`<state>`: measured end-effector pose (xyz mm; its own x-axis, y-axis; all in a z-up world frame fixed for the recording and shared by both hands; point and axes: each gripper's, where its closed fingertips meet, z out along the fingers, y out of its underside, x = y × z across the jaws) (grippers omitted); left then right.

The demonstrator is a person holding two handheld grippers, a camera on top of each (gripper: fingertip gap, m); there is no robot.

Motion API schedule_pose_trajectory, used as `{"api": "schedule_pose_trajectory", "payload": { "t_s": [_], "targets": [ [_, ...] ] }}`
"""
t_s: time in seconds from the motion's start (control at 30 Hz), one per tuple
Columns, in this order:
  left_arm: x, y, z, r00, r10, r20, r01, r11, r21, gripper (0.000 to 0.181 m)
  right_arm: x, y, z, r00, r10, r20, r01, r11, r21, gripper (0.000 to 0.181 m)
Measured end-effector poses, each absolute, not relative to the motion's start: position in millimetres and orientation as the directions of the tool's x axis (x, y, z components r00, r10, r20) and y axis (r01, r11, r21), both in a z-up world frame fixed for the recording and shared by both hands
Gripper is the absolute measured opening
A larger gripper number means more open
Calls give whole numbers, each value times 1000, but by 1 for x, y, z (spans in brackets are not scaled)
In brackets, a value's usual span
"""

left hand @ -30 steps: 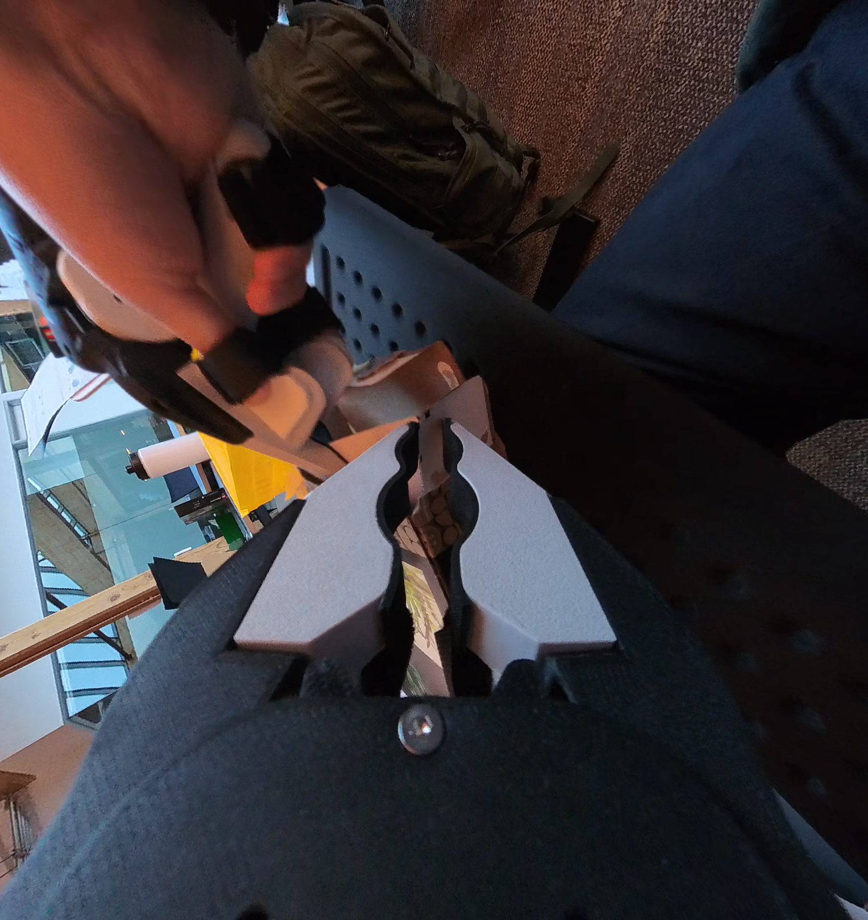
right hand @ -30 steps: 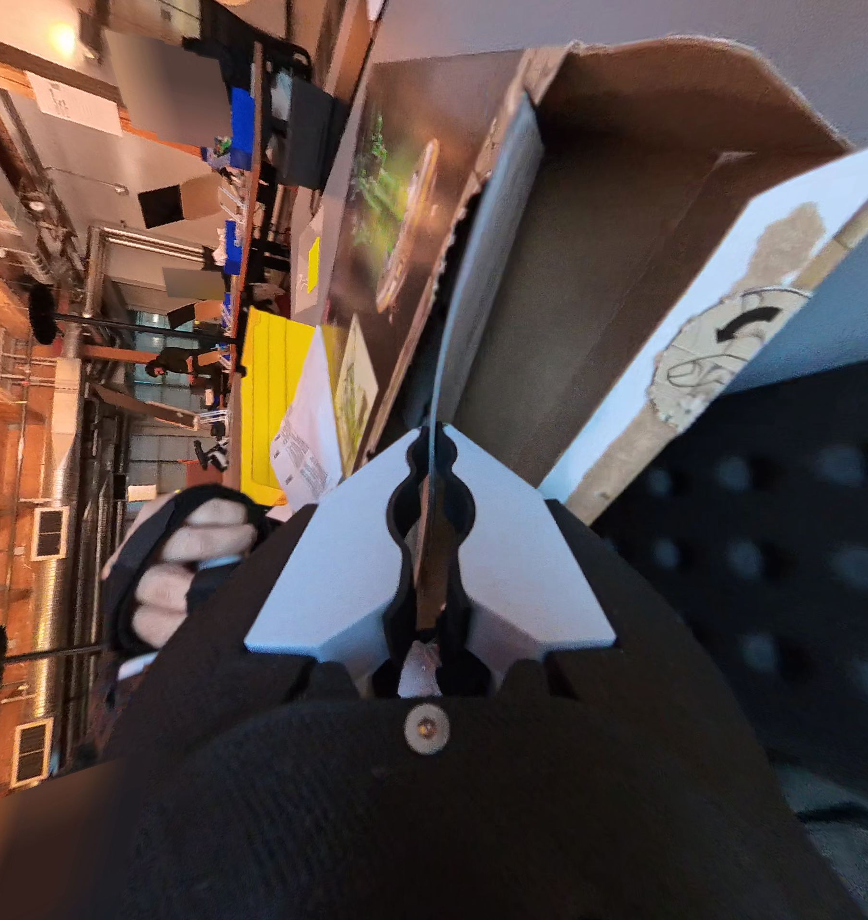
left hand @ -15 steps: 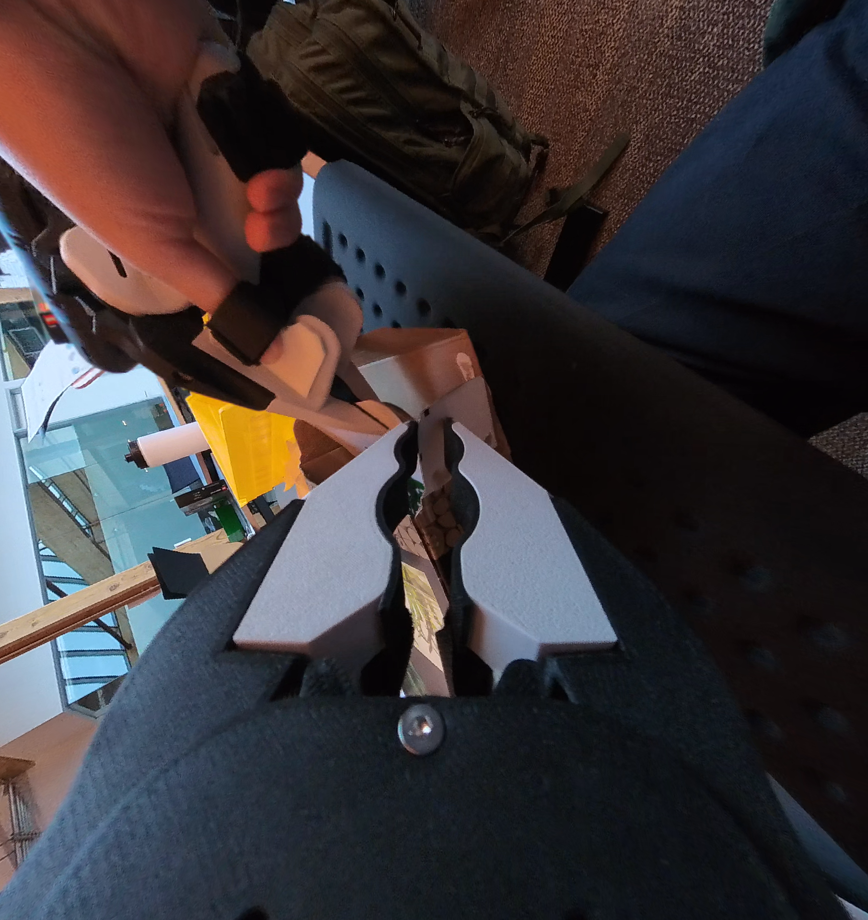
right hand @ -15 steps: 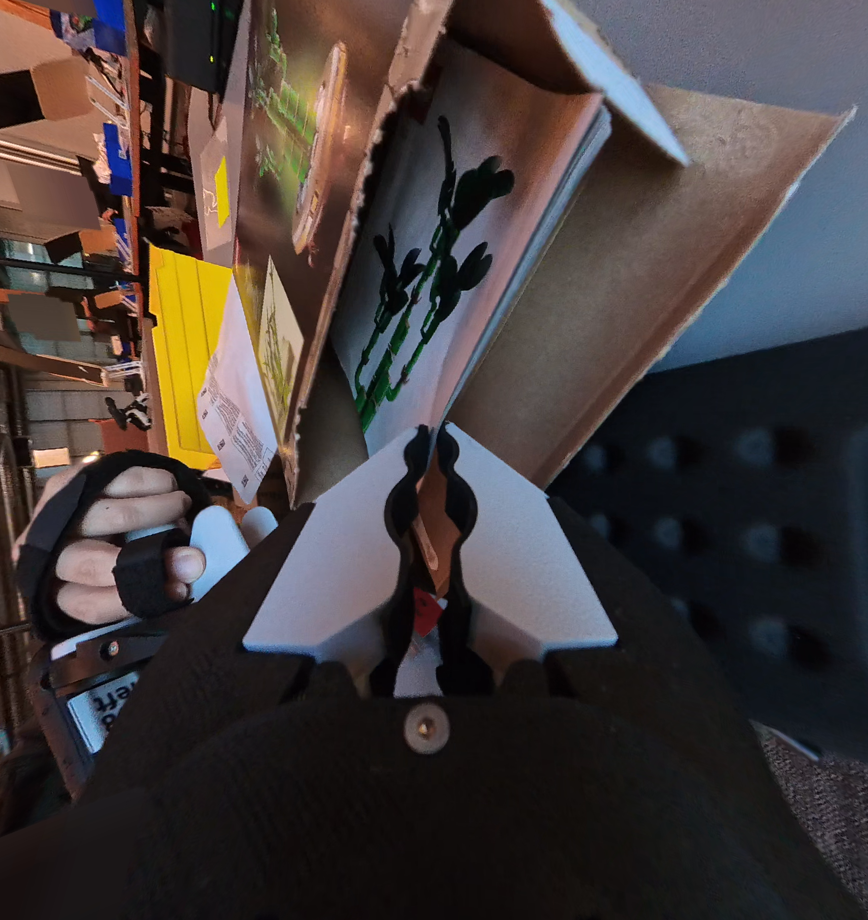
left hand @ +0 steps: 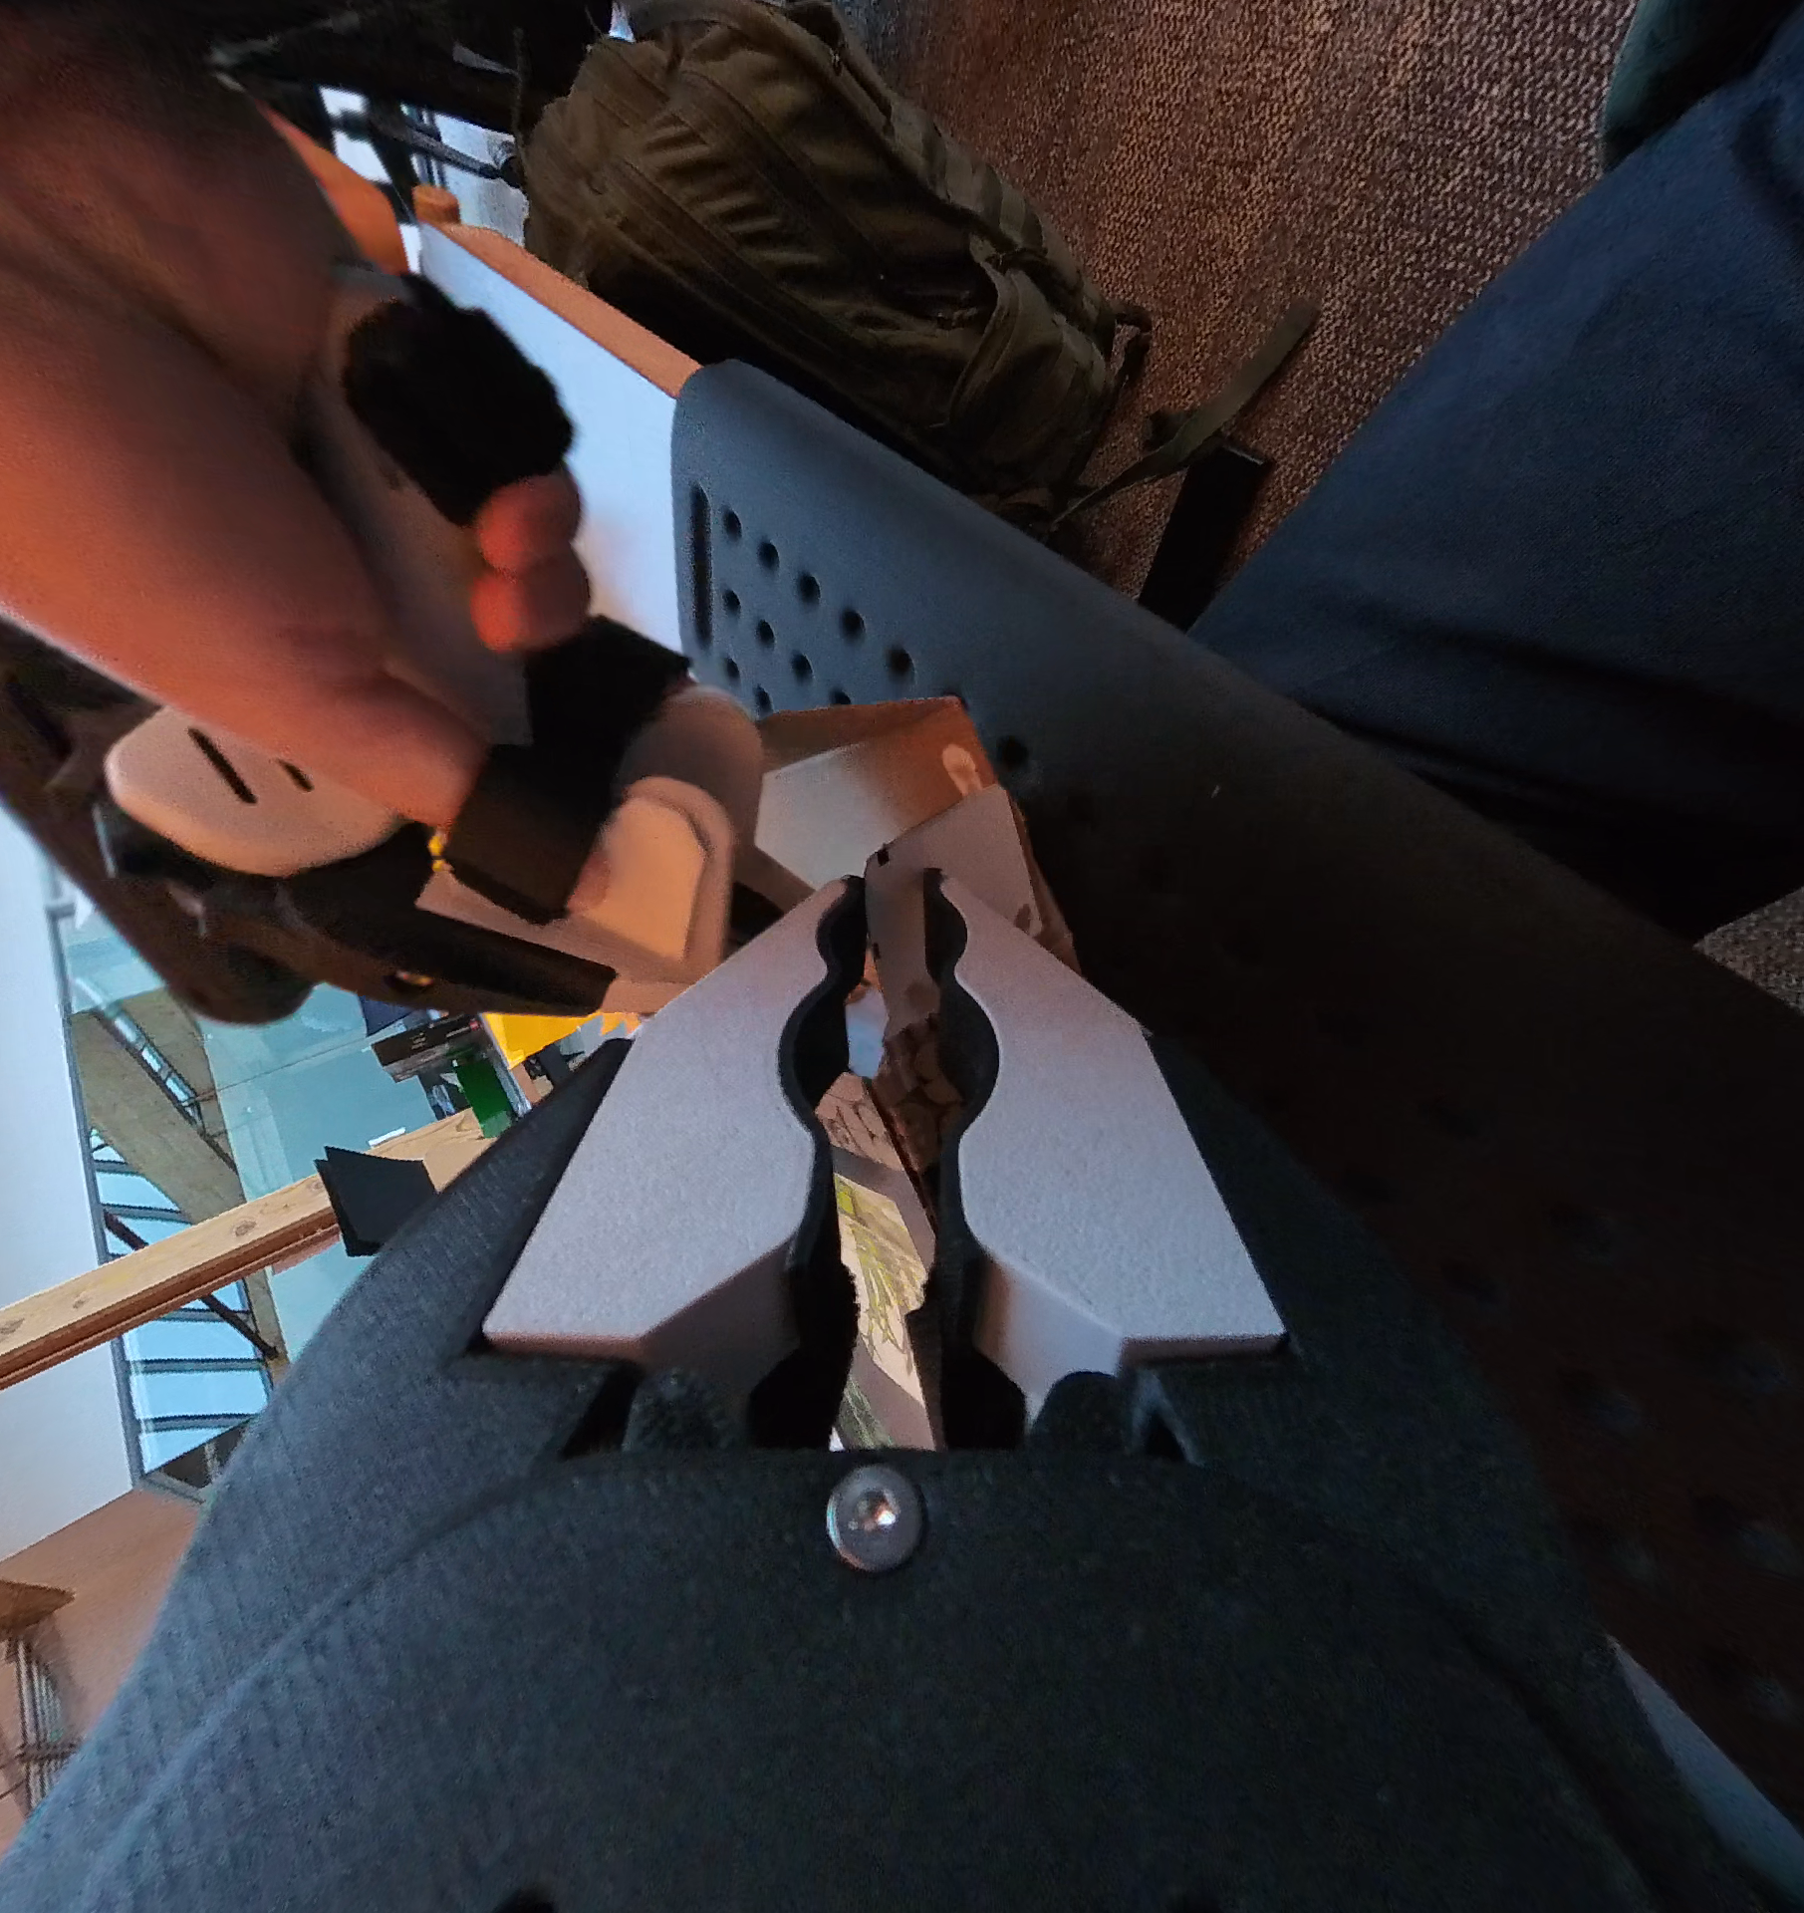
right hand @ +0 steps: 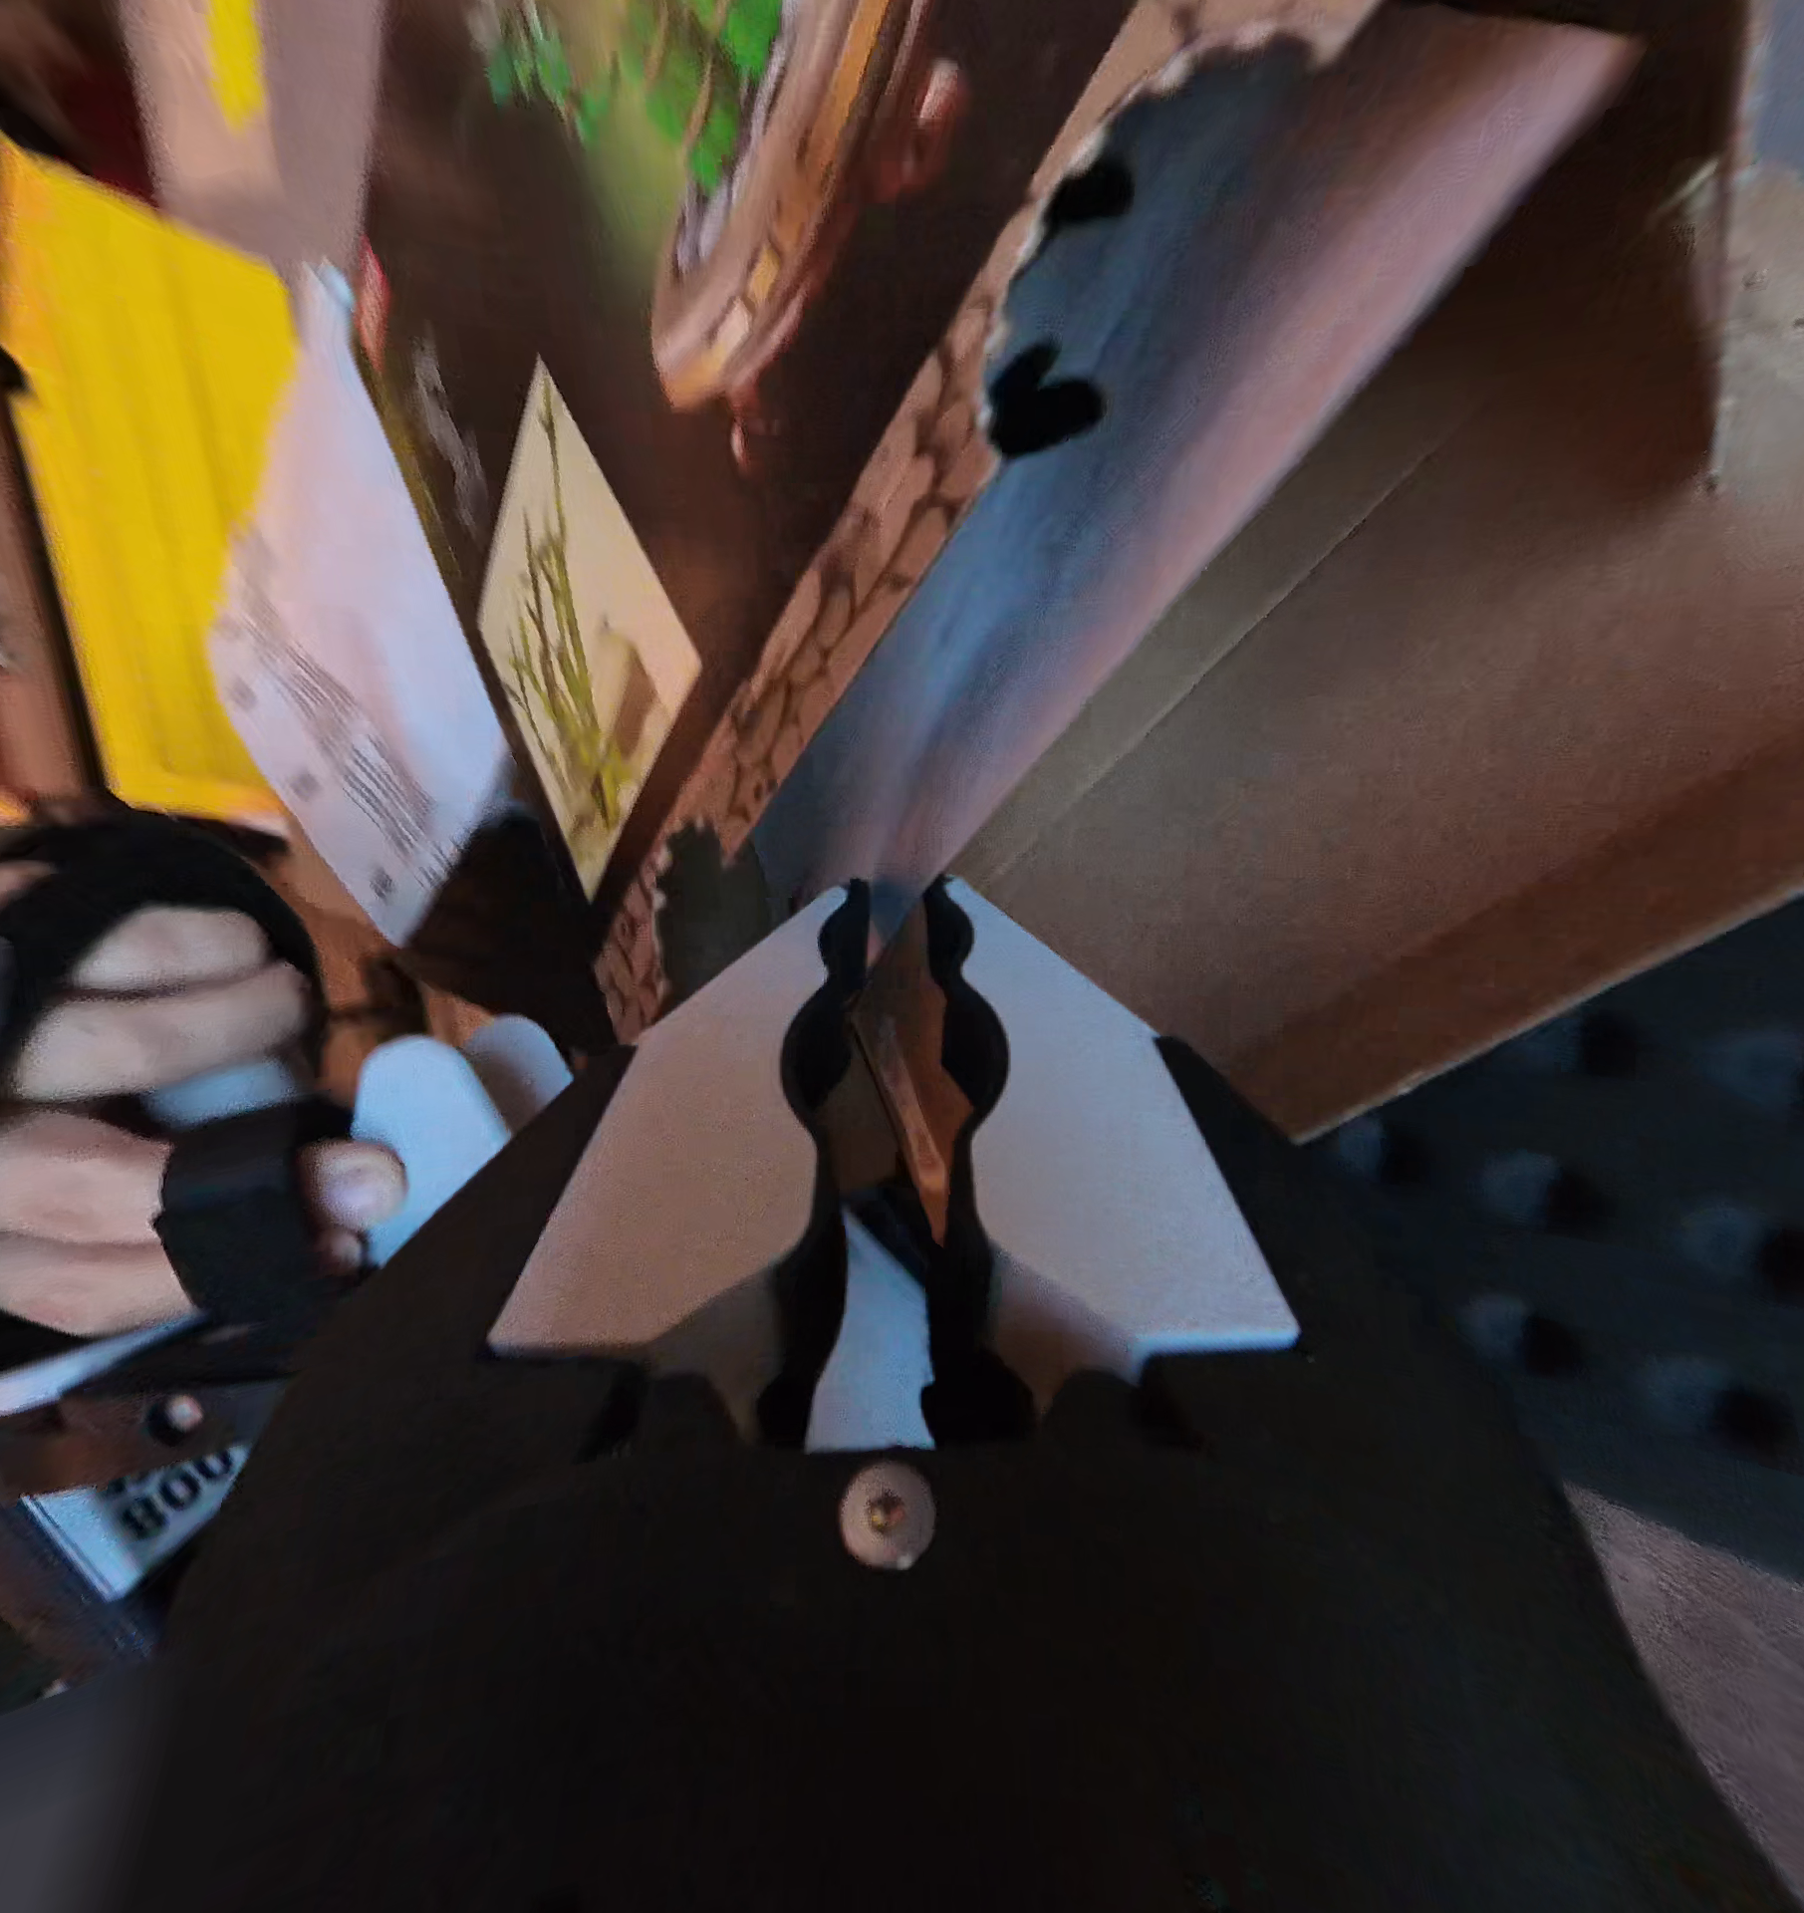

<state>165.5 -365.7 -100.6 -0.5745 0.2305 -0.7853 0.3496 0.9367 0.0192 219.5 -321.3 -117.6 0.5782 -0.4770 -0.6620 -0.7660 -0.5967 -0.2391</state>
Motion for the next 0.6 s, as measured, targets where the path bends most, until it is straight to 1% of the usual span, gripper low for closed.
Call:
{"api": "schedule_pose_trajectory", "payload": {
  "t_s": [0.03,0.07,0.13,0.2,0.3,0.37,0.43,0.57,0.6],
  "targets": [
    [165,-366,-100,-573,228,-787,350,937,17,9,219,-324,-115,609,-470,-639,-736,-635,-234,11],
    [166,-367,-100,-570,228,-789,350,936,17,9,223,-324,-111,617,-468,-632,-733,-634,-246,8],
    [167,-368,-100,-558,236,-795,352,935,31,9,228,-319,-106,587,-472,-658,-766,-587,-262,4],
    [167,-369,-100,-551,239,-800,352,935,37,9,238,-317,-112,527,-508,-681,-821,-512,-253,2],
    [167,-370,-101,-550,240,-800,351,935,39,9,239,-313,-122,386,-530,-755,-894,-416,-164,0],
    [168,-370,-101,-548,239,-801,354,935,37,9,235,-308,-126,353,-528,-773,-905,-401,-139,1],
    [168,-370,-101,-554,232,-800,351,936,29,9,235,-304,-126,364,-523,-770,-902,-404,-152,1],
    [169,-369,-100,-542,234,-807,357,934,31,9,236,-304,-118,510,-517,-688,-832,-501,-239,4],
    [169,-369,-99,-540,235,-808,357,933,33,9,234,-305,-115,511,-517,-686,-827,-512,-231,5]
  ]
}}
